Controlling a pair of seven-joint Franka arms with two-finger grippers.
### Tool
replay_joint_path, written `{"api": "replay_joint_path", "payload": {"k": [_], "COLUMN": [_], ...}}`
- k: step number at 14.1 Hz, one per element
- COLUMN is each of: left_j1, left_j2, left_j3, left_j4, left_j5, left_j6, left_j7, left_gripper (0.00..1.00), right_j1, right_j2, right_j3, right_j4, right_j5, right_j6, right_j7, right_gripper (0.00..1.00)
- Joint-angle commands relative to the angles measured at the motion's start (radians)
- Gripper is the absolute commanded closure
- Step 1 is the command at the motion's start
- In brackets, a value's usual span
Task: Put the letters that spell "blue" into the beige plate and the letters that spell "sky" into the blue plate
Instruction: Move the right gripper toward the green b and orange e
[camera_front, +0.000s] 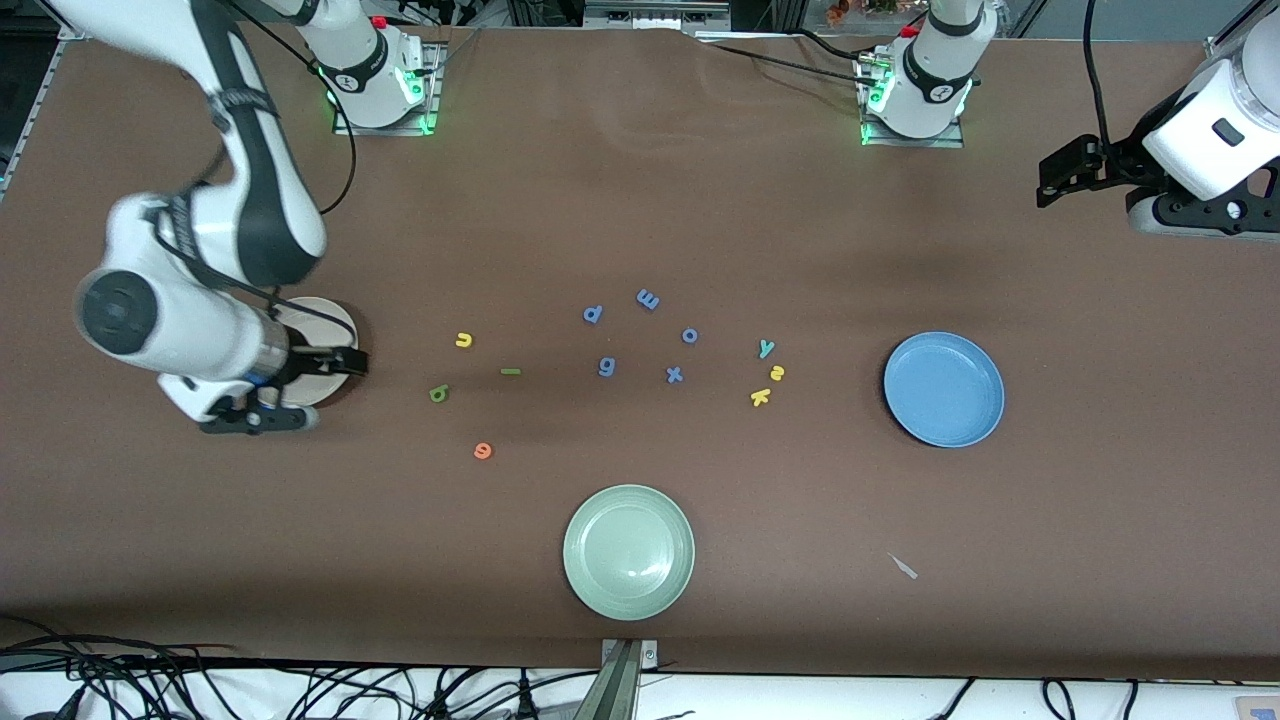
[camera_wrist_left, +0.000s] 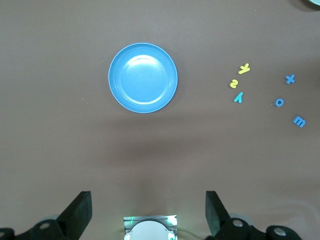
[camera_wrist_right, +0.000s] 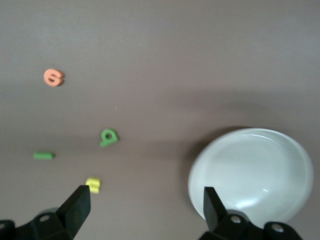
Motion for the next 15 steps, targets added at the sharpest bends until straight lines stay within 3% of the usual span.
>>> {"api": "replay_joint_path", "payload": {"k": [1,5,15], "left_j1": [0.001,0.001,0.007], "left_j2": [0.012,0.011,0.011], "left_j3": [0.003,0.002,0.009], "left_j4": [0.028,0.028,0.028], "left_j5": [-0.023,-0.025,-0.026], "left_j6": [-0.015,-0.015,-0.013], "left_j7": [-0.013,-0.013,-0.007], "left_gripper": [0.00,0.00,0.00], "right_j1": [0.057,0.083,0.083], "right_j2": [0.027,0.075,0.126], "right_j3": [0.004,0.036,0.049], "right_j4": [-0.081,-0.164,-0.249], "right_j5": [0.012,0.014,0.012], "right_j6": [0.144,0.318,0.472], "right_j7": [0.083,0.169,0.159], "right_gripper": [0.00,0.00,0.03]}}
